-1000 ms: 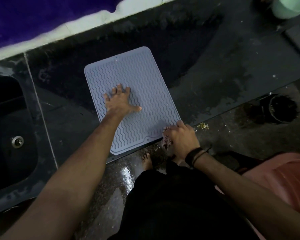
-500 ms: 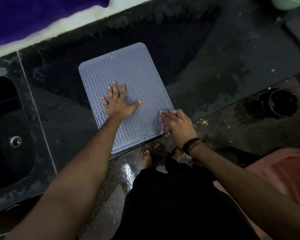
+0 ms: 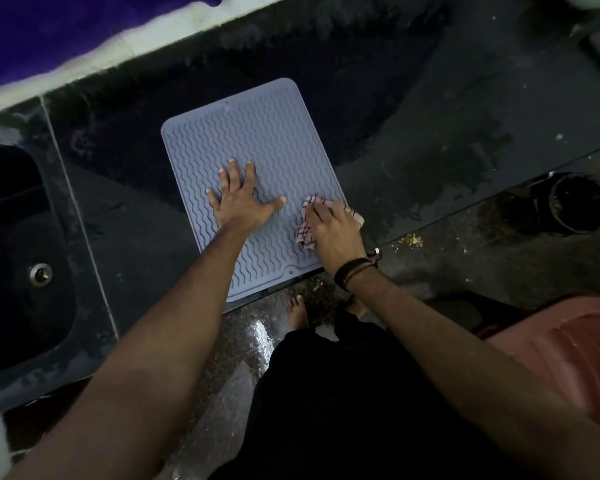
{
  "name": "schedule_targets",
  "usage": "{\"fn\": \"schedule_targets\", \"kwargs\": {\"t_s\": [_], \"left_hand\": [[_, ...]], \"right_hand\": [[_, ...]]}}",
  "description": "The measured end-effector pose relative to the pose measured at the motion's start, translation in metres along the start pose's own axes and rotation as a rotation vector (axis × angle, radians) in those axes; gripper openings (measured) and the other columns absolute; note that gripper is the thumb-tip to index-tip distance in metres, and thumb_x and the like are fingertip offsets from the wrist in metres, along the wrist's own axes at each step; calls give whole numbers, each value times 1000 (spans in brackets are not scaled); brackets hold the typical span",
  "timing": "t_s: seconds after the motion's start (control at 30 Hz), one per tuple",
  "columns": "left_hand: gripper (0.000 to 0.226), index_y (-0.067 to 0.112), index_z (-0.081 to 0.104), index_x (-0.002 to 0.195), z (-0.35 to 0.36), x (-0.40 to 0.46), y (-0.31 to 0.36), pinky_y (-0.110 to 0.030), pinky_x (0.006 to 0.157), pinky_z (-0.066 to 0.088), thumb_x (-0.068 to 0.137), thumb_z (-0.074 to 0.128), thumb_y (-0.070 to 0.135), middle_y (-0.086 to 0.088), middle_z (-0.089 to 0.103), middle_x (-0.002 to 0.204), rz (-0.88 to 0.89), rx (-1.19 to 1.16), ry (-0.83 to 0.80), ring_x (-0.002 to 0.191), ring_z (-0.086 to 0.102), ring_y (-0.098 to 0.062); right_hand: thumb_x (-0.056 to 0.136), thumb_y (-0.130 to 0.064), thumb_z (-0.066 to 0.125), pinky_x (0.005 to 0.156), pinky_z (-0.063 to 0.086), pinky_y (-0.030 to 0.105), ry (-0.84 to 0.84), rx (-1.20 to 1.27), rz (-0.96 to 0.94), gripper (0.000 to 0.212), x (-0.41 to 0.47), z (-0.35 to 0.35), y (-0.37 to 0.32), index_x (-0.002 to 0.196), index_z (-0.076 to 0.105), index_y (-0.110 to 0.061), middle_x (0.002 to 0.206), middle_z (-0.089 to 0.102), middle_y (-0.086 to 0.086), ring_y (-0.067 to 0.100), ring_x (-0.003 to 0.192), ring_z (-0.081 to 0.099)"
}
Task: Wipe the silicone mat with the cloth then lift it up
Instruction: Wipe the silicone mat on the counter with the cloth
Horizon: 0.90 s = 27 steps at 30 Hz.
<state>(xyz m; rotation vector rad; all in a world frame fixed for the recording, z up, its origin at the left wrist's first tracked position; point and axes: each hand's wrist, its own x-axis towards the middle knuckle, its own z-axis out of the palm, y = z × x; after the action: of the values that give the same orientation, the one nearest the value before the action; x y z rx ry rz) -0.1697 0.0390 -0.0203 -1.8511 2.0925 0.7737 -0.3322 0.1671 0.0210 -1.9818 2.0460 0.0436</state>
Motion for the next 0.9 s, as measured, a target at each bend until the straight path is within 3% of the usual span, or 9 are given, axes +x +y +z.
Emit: {"fn": "schedule_targets", "kwargs": {"t_s": [0.17,0.3,0.4,0.47,0.6,0.77,0.9], "left_hand": [[109,33,-8,164,-5,-1,2,-57,121,-14,86,50,82,0,-28,168,-10,0,-22,155,-24,-25],[109,33,-9,163,-5,-2,3,-59,122,-13,86,50,82,-1,-29,168,-8,-7,-27,155,-25,-25],[109,33,-9,164,-6,-2,4,-59,122,-12,86,51,81,0,-28,168,-8,-9,-29,155,-25,-25],[108,32,-8,164,-6,-3,4,-60,122,-12,87,51,80,-1,-28,168,-1,-8,-26,155,-25,-26],[107,33,-7,164,-6,-4,4,-59,122,-12,87,50,80,0,-27,169,-9,-9,-26,156,-24,-24],[107,33,-8,164,-2,-2,3,-59,122,-11,87,49,81,0,-27,169,-15,-5,-10,156,-23,-25],[108,33,-8,164,1,1,2,-59,123,-10,86,49,82,0,-27,169,-27,3,-7,156,-22,-25]], "right_hand": [[82,-15,63,90,49,43,19,-17,-76,49,-52,1,23,130,57,-14,133,58,3,31,117,50],[82,-14,48,85,46,39,-56,-8,-101,44,-62,-13,31,123,61,-21,123,63,-3,27,110,47],[75,-11,64,79,48,41,63,81,-18,37,-35,-29,33,111,65,-17,109,68,2,28,103,48],[75,-9,67,84,48,44,135,86,15,46,3,-37,37,120,60,-15,121,64,3,29,107,47],[86,-12,55,91,43,44,-9,-48,40,47,58,-32,42,133,48,-14,137,51,3,31,118,40],[84,-14,59,87,44,43,35,-57,-6,49,6,-11,55,132,52,-13,131,56,4,33,114,46],[89,-14,47,87,43,41,23,-80,-26,45,-50,-8,59,133,52,-17,129,58,1,30,108,49]]}}
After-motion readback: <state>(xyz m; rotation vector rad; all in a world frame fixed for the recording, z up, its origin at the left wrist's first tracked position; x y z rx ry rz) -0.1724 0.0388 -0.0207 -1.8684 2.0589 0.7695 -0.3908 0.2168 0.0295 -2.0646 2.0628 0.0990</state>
